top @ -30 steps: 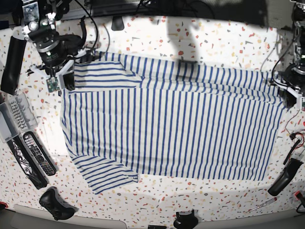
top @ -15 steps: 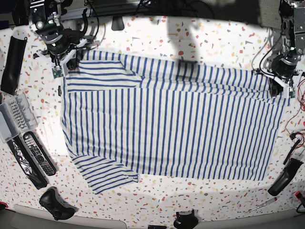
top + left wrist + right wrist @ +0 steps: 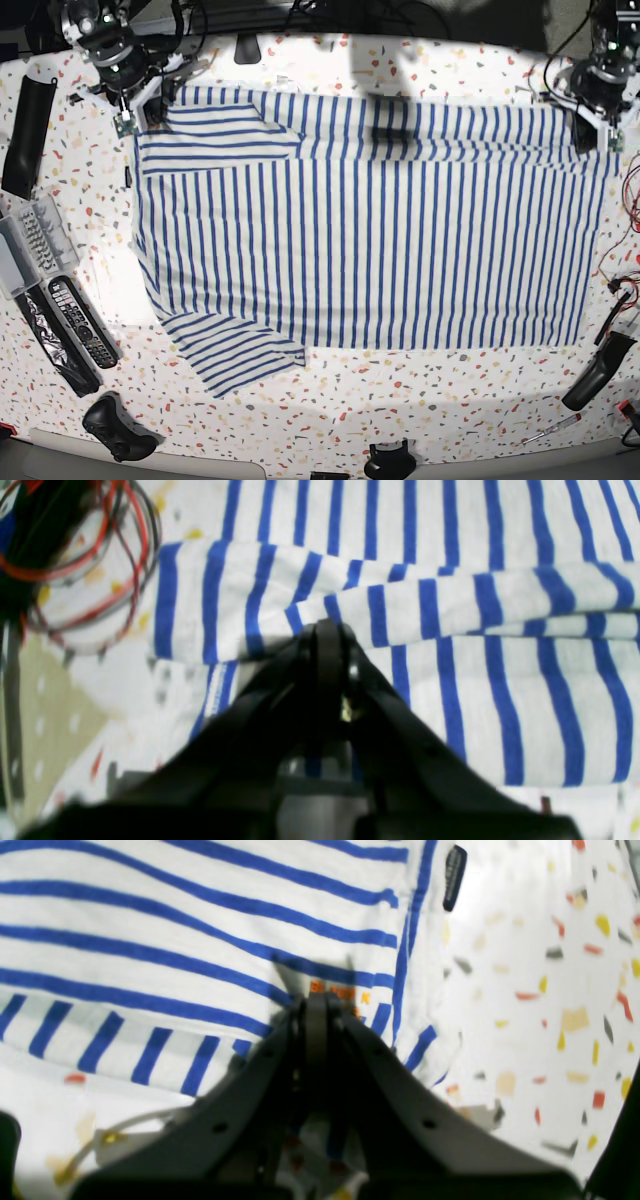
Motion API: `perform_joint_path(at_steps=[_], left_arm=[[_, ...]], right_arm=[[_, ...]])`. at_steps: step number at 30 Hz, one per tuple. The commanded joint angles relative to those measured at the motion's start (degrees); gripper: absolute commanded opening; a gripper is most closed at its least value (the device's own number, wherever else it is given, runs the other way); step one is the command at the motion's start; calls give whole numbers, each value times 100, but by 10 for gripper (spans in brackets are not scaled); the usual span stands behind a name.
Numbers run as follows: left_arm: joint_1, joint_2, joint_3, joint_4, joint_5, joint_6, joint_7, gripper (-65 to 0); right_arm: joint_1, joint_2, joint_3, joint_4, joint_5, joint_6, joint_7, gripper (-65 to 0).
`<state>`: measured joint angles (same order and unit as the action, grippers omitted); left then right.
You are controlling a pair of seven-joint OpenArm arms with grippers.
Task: Layout the t-shirt on the table in an organized manner, then fold the t-shirt properly
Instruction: 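Lower the hem onto the table and open both grippers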
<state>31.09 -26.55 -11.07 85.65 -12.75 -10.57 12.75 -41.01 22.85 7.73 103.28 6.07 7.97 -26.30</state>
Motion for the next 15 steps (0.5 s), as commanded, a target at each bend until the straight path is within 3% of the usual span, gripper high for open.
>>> perform_joint_path(at_steps=[1, 15], left_arm=[[240, -28, 22, 79, 74, -103, 562, -650], [1257, -28, 22, 822, 214, -103, 651, -650]], right_arm=[[-168, 50, 90, 44, -11, 37, -203, -650], [-1408, 50, 1121, 970, -9, 35, -245, -650]])
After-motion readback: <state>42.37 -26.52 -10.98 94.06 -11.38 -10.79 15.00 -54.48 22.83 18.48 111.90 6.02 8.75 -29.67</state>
